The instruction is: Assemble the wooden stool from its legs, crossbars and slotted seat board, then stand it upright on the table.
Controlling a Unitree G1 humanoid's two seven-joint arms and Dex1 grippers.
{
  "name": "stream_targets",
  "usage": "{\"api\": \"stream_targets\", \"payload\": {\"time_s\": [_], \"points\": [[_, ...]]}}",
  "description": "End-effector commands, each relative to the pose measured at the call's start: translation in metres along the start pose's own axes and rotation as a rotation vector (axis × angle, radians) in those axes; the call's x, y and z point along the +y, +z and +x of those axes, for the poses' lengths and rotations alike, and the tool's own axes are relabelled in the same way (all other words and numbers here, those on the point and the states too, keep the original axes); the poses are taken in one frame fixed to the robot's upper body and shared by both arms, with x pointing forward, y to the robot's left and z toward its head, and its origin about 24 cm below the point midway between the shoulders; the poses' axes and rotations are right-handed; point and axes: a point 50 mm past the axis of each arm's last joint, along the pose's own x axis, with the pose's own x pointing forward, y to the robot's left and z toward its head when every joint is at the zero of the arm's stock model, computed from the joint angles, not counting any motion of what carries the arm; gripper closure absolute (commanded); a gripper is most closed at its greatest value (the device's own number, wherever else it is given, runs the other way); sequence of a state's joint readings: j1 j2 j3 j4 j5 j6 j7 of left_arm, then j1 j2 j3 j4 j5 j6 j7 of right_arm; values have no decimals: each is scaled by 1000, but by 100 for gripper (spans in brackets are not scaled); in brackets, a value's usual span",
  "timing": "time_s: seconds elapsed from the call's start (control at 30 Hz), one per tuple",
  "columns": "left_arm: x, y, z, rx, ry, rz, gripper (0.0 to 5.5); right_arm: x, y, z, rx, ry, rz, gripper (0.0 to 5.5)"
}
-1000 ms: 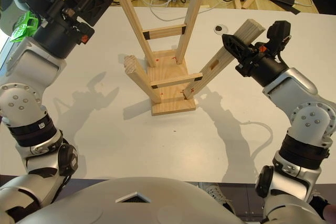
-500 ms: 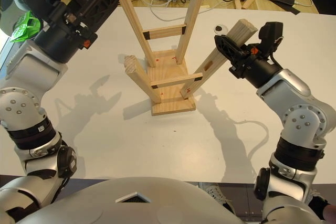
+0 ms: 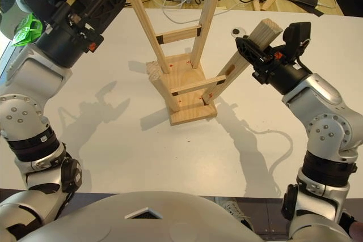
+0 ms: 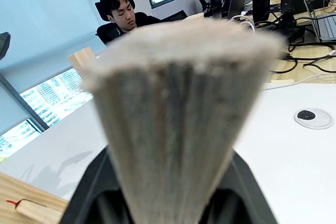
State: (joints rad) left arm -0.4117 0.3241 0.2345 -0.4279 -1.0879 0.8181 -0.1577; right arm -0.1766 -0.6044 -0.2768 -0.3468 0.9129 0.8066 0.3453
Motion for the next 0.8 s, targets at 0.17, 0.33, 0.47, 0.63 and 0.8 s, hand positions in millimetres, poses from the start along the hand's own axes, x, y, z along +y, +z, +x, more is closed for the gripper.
{"api": "stream_targets", "payload": {"time_s": [0.17, 0.33, 0.47, 0.63, 0.8], "points": [[2, 1, 3, -7, 21, 6, 41, -17, -15, 1, 130, -64, -113, 450], [3, 1, 4, -16, 27, 7, 41, -27, -21, -6, 157, -105, -68, 450], [3, 1, 4, -28, 37, 8, 41, -30, -27, -7, 179, -163, -15, 450], [3, 0, 4, -33, 41, 7, 41, -30, -28, -9, 140, -224, 60, 450], [3, -1, 3, -33, 43, 5, 41, -29, -18, -10, 89, -213, 39, 451]]}}
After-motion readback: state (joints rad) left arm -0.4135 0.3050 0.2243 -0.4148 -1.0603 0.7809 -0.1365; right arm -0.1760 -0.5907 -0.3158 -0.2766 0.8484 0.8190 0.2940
